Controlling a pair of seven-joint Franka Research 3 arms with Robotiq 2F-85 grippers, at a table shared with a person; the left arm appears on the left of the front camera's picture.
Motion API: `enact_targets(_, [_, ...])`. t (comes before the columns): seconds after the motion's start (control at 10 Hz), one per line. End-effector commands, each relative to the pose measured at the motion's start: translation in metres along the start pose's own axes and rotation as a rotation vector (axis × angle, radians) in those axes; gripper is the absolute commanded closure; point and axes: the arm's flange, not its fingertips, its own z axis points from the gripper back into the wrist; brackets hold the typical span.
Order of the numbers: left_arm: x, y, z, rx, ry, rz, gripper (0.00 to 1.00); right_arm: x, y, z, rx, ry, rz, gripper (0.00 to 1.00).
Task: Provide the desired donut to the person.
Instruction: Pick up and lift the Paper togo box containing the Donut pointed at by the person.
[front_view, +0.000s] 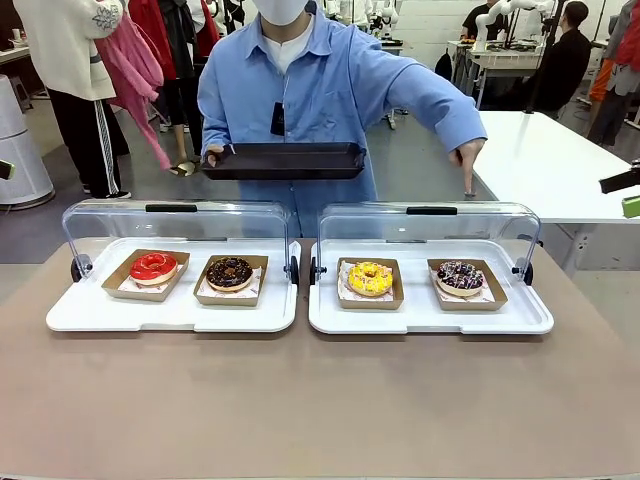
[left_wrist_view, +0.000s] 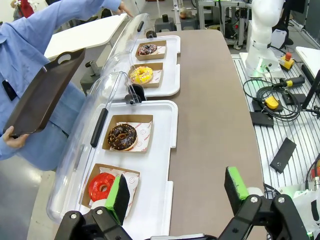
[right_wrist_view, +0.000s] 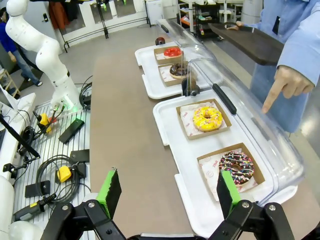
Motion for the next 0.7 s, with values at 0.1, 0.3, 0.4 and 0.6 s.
enact_targets(0.1, [0.001, 0.001, 0.001, 0.005, -0.024, -0.016, 0.00, 0.011, 0.001, -0.013, 0.018, 0.177, 0.017, 0.00])
enact_targets(0.3, [0.001, 0.001, 0.001, 0.005, -0.024, -0.016, 0.00, 0.033, -0.003, -0.056, 0.063, 0.518, 0.050, 0.00])
enact_targets(0.4, [0.001, 0.001, 0.001, 0.005, -0.024, -0.016, 0.00, 0.031, -0.007, -0.082, 0.057, 0.649, 0.070, 0.00])
enact_targets(0.6, [0.001, 0.001, 0.001, 0.005, -0.024, -0.016, 0.00, 0.022, -0.021, -0.137, 0.045, 0.784, 0.121, 0.00])
